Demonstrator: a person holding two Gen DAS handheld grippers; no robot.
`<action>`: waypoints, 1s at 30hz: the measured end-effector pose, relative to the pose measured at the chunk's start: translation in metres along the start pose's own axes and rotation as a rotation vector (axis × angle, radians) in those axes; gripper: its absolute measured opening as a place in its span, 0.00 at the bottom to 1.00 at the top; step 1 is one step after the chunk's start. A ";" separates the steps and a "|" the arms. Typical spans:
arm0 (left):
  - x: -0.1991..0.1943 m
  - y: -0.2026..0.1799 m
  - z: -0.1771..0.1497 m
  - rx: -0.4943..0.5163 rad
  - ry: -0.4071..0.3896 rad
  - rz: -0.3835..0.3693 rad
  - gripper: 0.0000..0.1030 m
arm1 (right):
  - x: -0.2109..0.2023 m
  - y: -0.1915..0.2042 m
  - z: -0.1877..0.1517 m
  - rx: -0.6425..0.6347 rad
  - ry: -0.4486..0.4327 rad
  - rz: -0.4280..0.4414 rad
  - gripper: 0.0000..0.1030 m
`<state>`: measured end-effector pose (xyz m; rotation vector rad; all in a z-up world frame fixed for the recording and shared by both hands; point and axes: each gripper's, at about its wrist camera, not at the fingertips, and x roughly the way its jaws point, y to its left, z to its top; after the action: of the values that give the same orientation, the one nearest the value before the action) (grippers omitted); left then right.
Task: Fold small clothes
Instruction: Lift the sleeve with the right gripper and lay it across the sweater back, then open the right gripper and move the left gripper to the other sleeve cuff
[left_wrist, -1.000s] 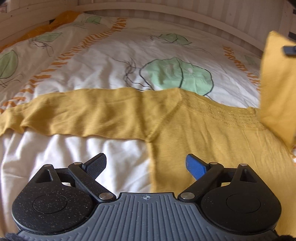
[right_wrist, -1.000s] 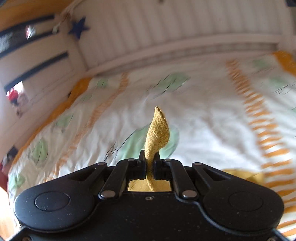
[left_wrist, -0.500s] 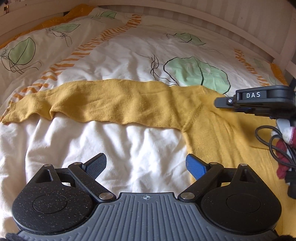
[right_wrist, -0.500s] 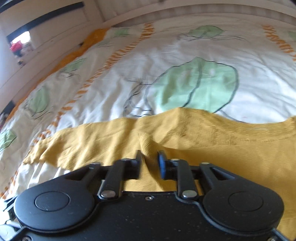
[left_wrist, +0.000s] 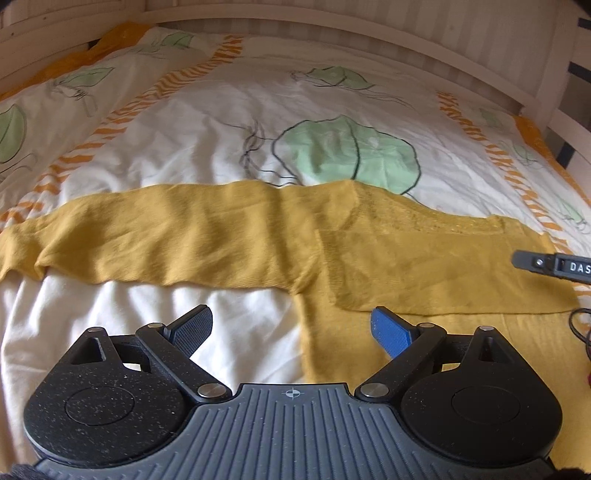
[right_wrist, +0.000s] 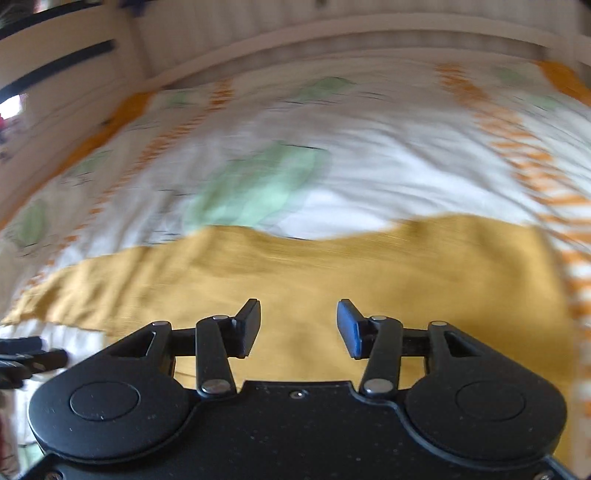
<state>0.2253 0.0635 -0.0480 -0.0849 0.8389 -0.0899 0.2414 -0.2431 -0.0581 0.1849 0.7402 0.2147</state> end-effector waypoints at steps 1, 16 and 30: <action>0.004 -0.006 0.001 0.010 0.002 -0.002 0.90 | -0.001 -0.014 -0.002 0.016 -0.001 -0.027 0.54; 0.054 -0.048 -0.024 0.112 0.054 0.034 0.92 | -0.012 -0.112 -0.007 0.068 -0.078 -0.290 0.52; 0.053 -0.051 -0.036 0.109 -0.025 0.056 0.99 | 0.019 -0.142 0.003 0.119 -0.011 -0.325 0.10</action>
<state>0.2314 0.0053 -0.1055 0.0401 0.8096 -0.0818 0.2749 -0.3754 -0.1023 0.1755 0.7611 -0.1397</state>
